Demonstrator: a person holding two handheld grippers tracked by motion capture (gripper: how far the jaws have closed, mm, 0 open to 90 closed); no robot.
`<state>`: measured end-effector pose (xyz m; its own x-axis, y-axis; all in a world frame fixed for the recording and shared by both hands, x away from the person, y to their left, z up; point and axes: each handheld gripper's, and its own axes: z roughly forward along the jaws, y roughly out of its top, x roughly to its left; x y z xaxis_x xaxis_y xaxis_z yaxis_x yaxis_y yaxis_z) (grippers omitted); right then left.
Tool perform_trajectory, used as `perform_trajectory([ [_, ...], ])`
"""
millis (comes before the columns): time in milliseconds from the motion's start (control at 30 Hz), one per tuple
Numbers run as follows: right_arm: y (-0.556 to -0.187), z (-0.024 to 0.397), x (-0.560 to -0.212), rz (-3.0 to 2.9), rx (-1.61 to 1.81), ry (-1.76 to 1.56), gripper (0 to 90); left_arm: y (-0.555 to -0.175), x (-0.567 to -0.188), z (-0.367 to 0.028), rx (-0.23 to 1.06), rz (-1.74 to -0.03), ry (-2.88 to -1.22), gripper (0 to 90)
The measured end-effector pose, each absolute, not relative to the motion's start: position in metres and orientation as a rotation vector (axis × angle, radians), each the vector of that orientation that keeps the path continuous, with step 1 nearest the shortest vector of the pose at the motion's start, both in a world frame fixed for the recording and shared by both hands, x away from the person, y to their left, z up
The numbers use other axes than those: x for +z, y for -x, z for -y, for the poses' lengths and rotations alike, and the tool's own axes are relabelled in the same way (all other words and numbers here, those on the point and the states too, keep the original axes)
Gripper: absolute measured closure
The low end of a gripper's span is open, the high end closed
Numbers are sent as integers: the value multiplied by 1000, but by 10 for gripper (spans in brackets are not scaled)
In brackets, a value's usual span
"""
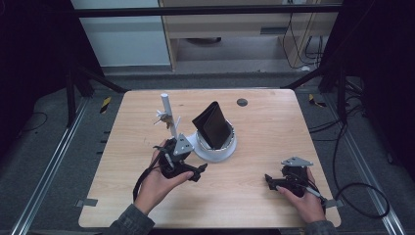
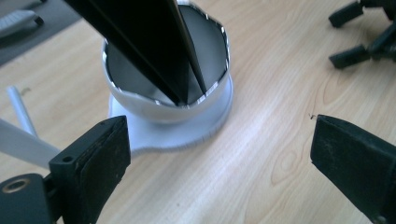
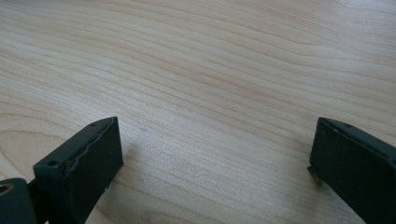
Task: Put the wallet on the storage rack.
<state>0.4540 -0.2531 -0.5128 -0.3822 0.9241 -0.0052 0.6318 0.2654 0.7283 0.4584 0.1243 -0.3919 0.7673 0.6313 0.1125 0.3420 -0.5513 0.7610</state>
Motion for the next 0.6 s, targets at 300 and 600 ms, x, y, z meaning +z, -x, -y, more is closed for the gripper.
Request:
perform_trajectory([
  [300, -454, 253, -513, -2108, 910, -1411, 27, -456, -416, -131, 446, -743, -2222, 48],
  [600, -454, 253, -513, -2108, 909, -1411, 27, -455, -436, -142, 436, -774, -2243, 48],
])
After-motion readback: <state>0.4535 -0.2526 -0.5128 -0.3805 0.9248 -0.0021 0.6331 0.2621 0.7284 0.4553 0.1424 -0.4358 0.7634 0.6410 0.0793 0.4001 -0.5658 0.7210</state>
